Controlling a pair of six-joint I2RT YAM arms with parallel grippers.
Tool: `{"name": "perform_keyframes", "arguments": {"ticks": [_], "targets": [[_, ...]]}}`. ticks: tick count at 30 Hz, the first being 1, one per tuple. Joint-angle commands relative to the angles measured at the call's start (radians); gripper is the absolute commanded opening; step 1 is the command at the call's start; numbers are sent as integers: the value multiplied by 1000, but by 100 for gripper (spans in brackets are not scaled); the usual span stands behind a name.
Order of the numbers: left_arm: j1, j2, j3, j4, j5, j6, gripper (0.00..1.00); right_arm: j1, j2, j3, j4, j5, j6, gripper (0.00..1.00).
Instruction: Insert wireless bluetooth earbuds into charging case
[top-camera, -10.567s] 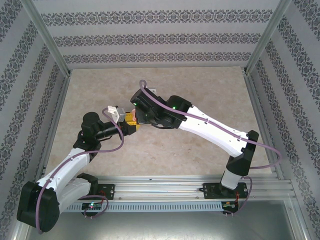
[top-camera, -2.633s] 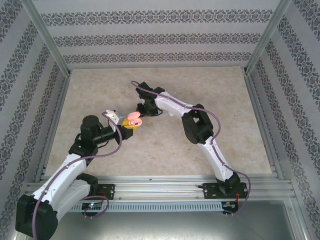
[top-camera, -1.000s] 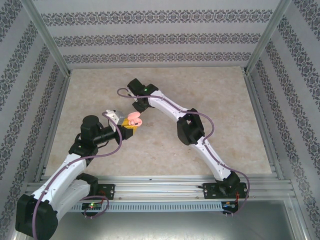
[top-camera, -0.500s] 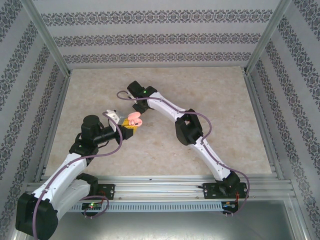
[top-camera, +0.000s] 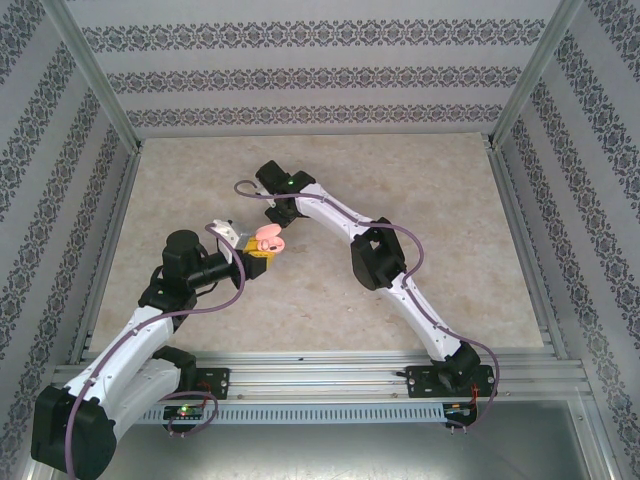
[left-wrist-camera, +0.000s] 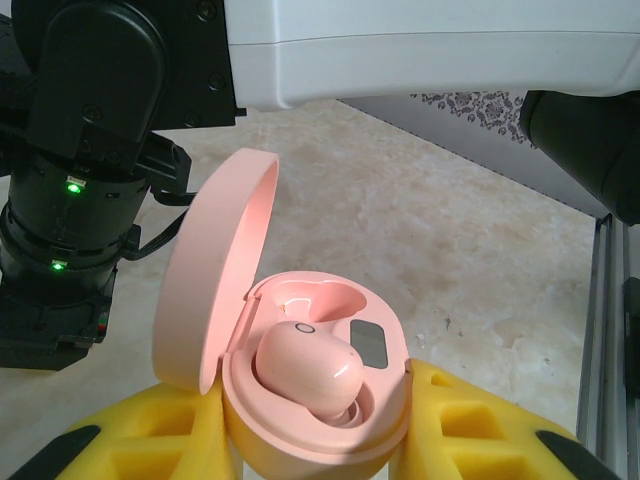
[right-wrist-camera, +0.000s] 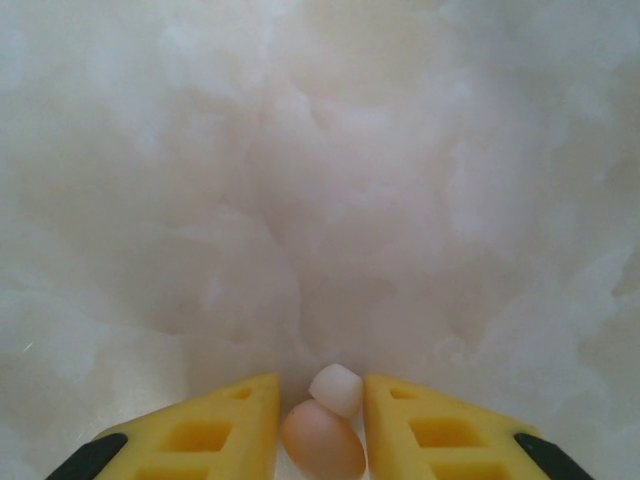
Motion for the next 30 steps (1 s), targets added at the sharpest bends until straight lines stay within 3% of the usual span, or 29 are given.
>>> {"name": "perform_keyframes", "arguments": {"ticks": [1, 16, 26, 30], "targets": [[11, -14, 7, -9, 9, 18, 23, -14, -30, -17, -71, -26, 16, 27], [10, -121, 12, -73, 17, -7, 23, -13, -372, -483, 56, -154, 116, 26], [10, -171, -8, -92, 21, -20, 23, 19, -651, -1038, 264, -218, 172, 25], [10, -168, -20, -68, 19, -30, 23, 31, -693, -1171, 304, -209, 198, 25]]}}
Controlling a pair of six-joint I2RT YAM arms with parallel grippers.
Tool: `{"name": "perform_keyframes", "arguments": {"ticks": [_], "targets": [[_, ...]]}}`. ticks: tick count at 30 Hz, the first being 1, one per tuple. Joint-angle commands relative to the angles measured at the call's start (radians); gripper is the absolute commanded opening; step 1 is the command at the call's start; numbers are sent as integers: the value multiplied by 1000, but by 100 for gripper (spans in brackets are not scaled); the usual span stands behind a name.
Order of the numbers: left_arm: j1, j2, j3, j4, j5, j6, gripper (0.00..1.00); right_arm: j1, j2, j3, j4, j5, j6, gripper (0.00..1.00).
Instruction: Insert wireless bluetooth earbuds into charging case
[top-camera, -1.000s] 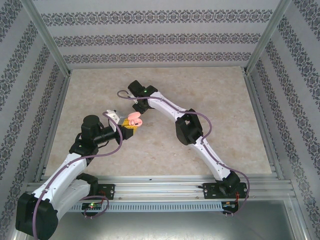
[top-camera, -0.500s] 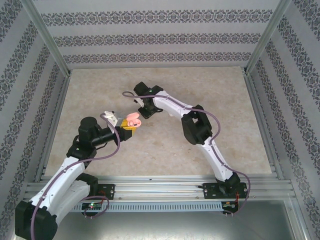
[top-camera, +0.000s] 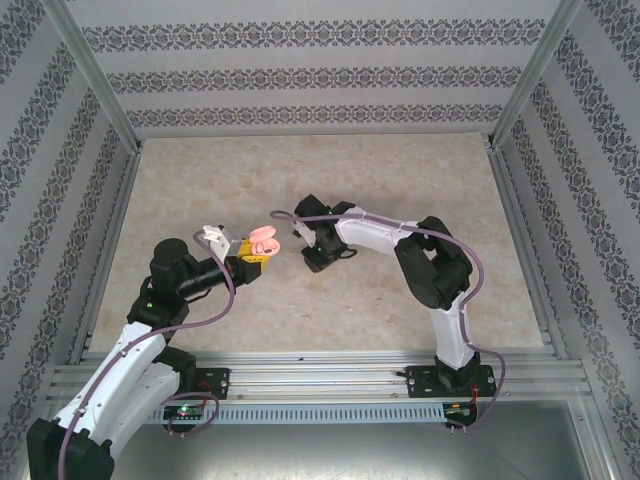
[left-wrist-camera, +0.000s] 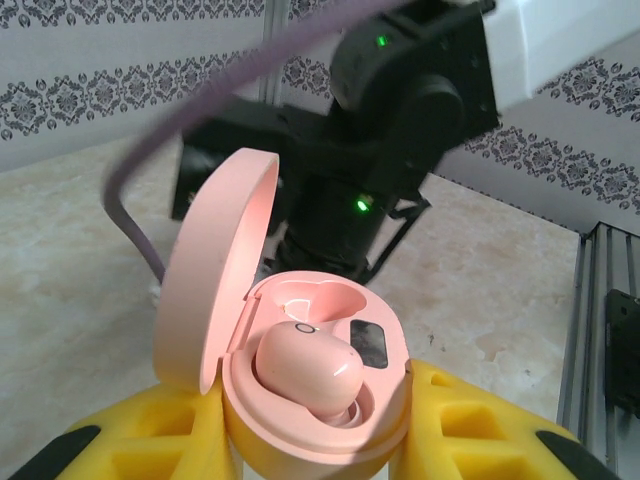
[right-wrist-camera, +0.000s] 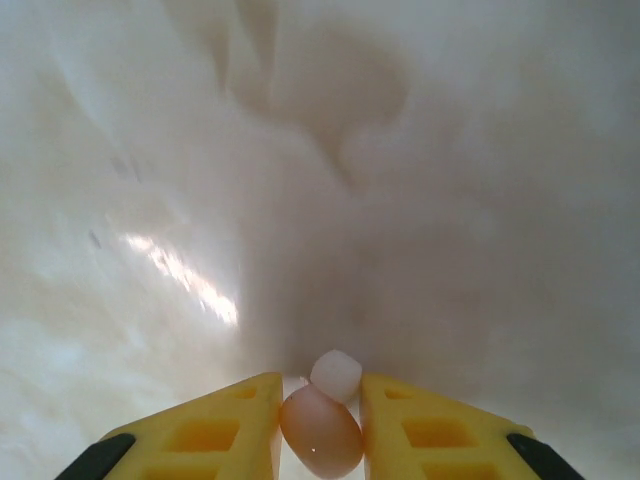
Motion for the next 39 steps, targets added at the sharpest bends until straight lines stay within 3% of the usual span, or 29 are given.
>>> {"name": "perform_keyframes", "arguments": {"ticks": [1, 14, 19, 27, 39], "targets": [[9, -8, -18, 16, 18, -22, 23, 14, -40, -65, 57, -14, 40, 25], [9, -8, -13, 12, 18, -11, 23, 36, -122, -40, 16, 51, 147, 44], [11, -17, -15, 1, 17, -4, 23, 67, -190, -76, 24, 86, 302, 44], [9, -17, -28, 12, 17, -7, 23, 142, -280, -265, 191, 136, 769, 50], [10, -16, -31, 14, 23, -7, 23, 133, -212, -332, 362, 140, 927, 50]]}}
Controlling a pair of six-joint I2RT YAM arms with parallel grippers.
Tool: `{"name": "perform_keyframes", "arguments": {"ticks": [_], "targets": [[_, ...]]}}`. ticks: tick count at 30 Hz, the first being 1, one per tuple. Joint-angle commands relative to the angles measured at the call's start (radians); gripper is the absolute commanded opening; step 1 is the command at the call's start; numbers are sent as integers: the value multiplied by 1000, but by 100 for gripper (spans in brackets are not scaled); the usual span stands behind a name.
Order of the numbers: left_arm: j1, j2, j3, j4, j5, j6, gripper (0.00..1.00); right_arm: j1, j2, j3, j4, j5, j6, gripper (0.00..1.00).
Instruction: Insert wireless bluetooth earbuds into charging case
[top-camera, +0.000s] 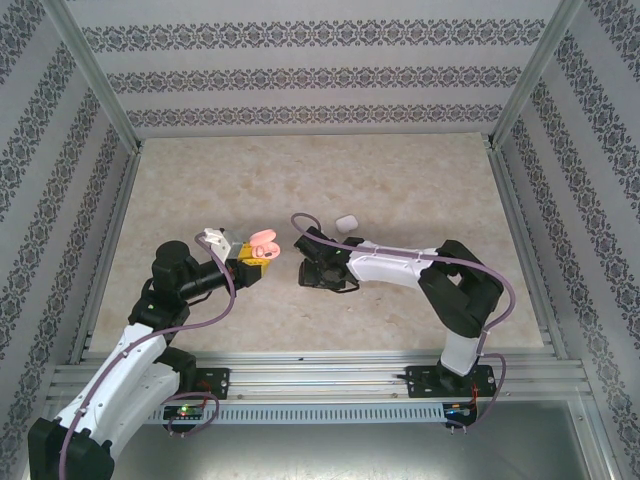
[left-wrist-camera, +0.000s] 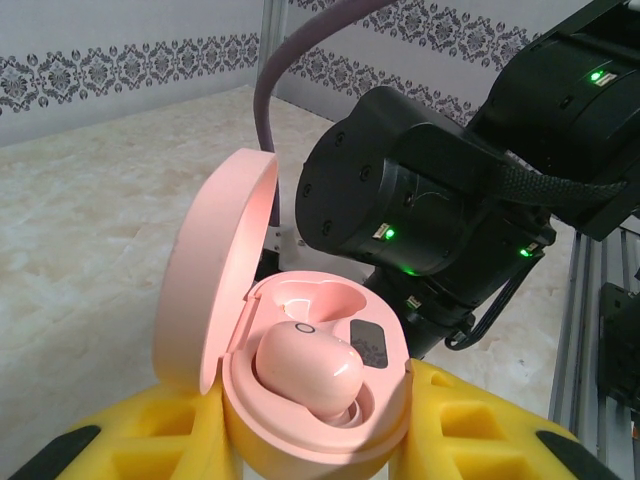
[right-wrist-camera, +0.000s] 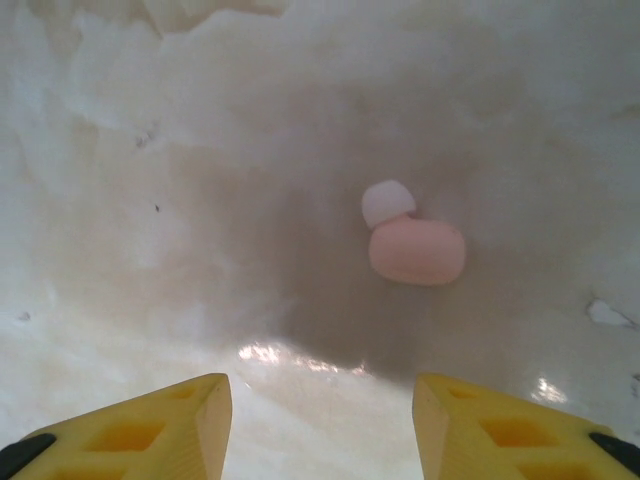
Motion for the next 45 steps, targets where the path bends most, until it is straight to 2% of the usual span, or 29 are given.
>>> {"name": "perform_keyframes", "arguments": {"ticks": [1, 10, 45], "targets": [[10, -9, -8, 17, 20, 3, 23, -19, 34, -9, 78, 16, 66, 49], [9, -9, -8, 16, 16, 3, 23, -51, 81, 3, 88, 5, 88, 48], [10, -10, -9, 11, 19, 6, 23, -156, 128, 106, 4, 14, -15, 42]]}}
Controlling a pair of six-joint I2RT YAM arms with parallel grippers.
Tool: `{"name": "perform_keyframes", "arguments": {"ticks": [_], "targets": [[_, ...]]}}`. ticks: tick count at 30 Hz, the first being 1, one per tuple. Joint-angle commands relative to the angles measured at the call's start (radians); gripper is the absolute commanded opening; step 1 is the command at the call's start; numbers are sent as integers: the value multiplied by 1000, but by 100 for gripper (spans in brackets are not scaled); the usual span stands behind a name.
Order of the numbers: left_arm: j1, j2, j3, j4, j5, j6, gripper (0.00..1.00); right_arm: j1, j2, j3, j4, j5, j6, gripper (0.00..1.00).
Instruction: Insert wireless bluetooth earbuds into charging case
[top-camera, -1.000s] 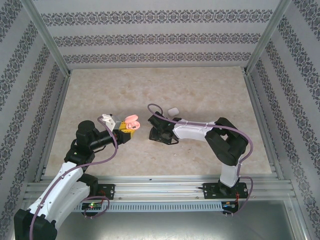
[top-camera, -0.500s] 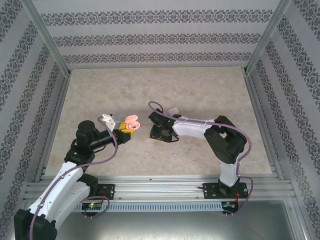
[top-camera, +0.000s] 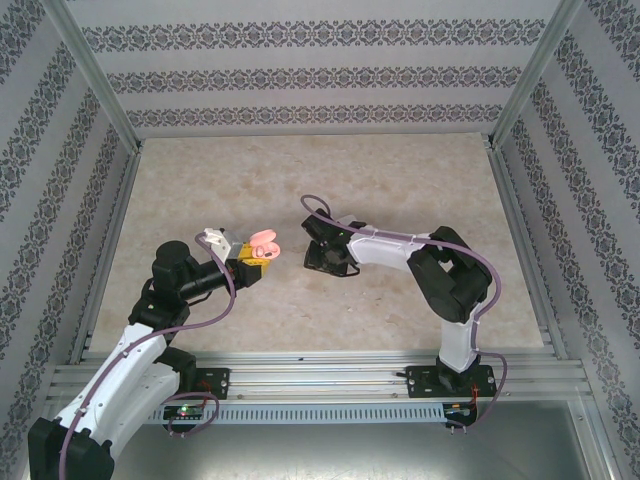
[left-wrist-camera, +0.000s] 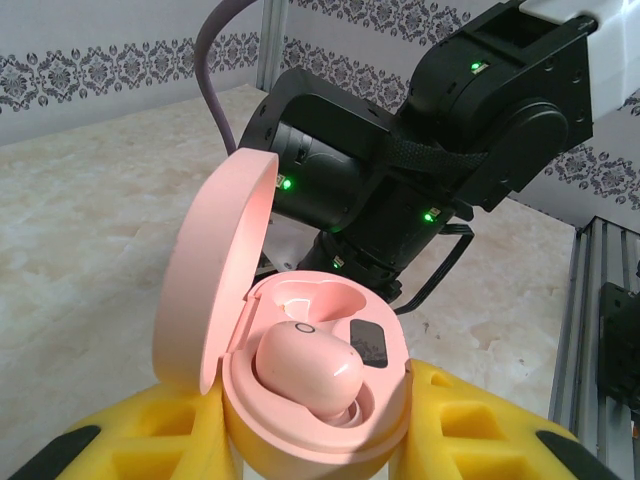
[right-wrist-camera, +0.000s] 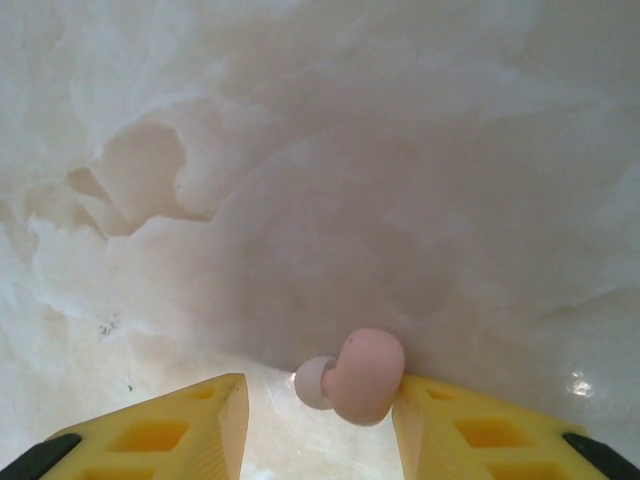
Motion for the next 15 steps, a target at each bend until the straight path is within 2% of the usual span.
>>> {"name": "perform_keyframes", "arguments": {"ticks": [1, 15], "targets": [[10, -12, -9, 11, 21, 6, 23, -29, 29, 19, 1, 59, -30, 42], [10, -18, -9, 3, 19, 4, 23, -51, 61, 49, 18, 35, -54, 30]]}}
